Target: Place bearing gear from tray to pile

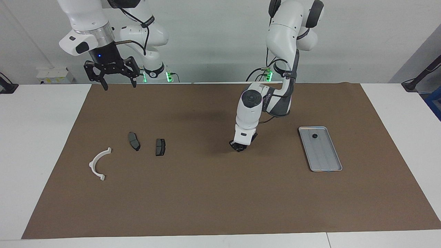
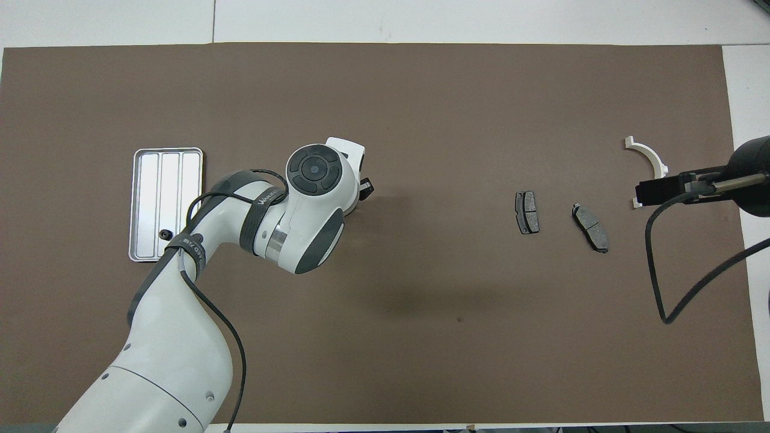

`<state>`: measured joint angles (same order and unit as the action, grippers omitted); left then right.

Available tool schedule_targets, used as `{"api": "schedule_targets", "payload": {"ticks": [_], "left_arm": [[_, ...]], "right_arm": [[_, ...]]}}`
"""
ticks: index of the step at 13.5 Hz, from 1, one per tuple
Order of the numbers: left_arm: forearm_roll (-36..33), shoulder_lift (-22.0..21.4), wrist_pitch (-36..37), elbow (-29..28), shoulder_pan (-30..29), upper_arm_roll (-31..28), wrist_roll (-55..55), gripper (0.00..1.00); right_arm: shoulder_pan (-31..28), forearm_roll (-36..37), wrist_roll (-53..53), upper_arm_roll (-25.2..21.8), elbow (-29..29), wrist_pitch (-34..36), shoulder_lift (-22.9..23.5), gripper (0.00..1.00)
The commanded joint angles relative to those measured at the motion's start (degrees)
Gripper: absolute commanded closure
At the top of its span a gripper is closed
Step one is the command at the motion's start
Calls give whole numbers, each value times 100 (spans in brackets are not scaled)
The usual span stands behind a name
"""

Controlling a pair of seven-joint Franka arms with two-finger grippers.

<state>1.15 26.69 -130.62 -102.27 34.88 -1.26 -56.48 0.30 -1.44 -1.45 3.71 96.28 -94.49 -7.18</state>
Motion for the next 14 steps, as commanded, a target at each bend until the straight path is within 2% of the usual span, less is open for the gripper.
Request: {"api": "schedule_targets", "payload": {"ticks": [1, 3, 6, 8, 12, 14], "left_arm": [[-79, -182, 53, -144, 107, -120, -65, 1], [-290, -225, 535, 110, 3, -129, 5, 0], [-291, -1101, 871, -414, -681, -129, 1265, 0], [-291, -1472, 950, -845, -1235, -129, 2381, 0], [-264, -1500, 1020, -934, -2360, -120, 4668, 0], [-264, -1622, 1012, -1206, -2704, -120, 5250, 0]], "right_arm": [[-30, -111, 57, 7, 155, 1, -144, 0], [-30, -120, 66, 7, 181, 1, -152, 0], [-21, -120, 153, 51, 198, 10, -153, 0], [14, -129, 888, 261, 199, -8, -135, 0], [917, -138, 2838, 341, 199, -454, 242, 0], [1330, -146, 3788, 341, 190, -850, 601, 0]]}}
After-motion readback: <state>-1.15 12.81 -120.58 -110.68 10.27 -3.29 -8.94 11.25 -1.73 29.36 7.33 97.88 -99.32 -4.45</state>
